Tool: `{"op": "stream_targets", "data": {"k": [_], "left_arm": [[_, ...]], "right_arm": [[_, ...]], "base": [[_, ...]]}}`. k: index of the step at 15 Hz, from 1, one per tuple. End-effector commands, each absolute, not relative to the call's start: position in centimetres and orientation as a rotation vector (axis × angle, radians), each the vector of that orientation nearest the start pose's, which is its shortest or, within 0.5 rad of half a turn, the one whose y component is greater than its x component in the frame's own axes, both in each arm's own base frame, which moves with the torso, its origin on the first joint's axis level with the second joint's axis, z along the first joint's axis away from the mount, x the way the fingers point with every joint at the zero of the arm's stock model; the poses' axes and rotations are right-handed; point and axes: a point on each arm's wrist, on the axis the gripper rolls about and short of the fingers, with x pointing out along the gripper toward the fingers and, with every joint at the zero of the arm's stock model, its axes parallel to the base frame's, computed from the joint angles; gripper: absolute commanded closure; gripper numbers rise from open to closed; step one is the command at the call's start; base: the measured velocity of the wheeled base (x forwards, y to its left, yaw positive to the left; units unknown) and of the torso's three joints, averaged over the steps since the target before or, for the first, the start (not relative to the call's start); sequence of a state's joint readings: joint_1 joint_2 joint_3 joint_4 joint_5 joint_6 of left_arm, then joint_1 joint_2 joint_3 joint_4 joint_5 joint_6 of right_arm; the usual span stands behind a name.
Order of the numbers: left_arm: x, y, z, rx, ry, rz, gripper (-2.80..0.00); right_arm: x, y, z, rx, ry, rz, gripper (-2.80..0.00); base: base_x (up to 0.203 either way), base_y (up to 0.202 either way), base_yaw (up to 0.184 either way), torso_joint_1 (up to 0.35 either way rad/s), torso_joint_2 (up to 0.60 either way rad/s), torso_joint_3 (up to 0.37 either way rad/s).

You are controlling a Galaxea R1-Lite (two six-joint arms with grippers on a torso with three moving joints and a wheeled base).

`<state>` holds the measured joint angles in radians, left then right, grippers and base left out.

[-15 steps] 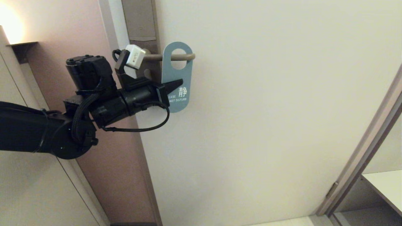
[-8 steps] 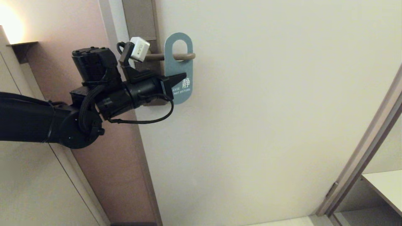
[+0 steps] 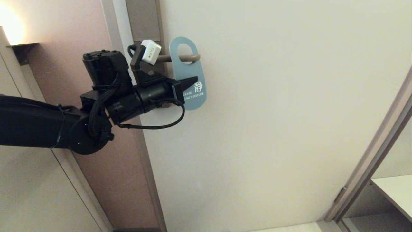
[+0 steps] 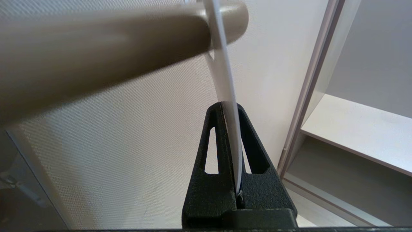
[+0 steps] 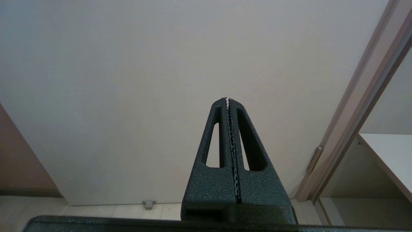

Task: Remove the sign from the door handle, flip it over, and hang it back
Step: Take down the sign

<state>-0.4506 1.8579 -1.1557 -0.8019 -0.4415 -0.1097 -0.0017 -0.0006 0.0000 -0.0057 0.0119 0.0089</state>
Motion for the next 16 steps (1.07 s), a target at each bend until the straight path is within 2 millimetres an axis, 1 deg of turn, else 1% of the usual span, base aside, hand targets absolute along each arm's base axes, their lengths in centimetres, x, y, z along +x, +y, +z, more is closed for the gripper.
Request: {"op": "stream_targets", "data": {"k": [1,7,11,13,16], "left_arm": [[32.6,-16.8,24.1,-0.102,-0.051,-0.897,0.00],[32.8,-16.9,23.5,-0.101,-0.034,-0.897,0.00],[32.1,-17.9,23.3,-0.100,-0.026,-0.928,0.00],[32.0,-18.0,23.2,-0.099,-0.024,-0.932,0.00],[31.3,-18.7,23.5,-0.099,-0.030,-0.958,0.00]], "right_arm": [[-2.3,0.0,7.6,0.009,-0.006,0.011,0.00],[-2.3,0.0,7.6,0.009,-0.006,0.011,0.00],[-2.3,0.0,7.6,0.009,-0.006,0.011,0.00],[-2.3,0.0,7.6,0.009,-0.006,0.011,0.00],[-2.3,0.0,7.6,0.009,-0.006,0.011,0.00]], "base": [[0.000,0.000,0.000,0.000,0.00,0.000],[0.000,0.000,0.000,0.000,0.00,0.000],[0.000,0.000,0.000,0.000,0.00,0.000],[0.000,0.000,0.000,0.000,0.00,0.000],[0.000,0.000,0.000,0.000,0.00,0.000]]}}
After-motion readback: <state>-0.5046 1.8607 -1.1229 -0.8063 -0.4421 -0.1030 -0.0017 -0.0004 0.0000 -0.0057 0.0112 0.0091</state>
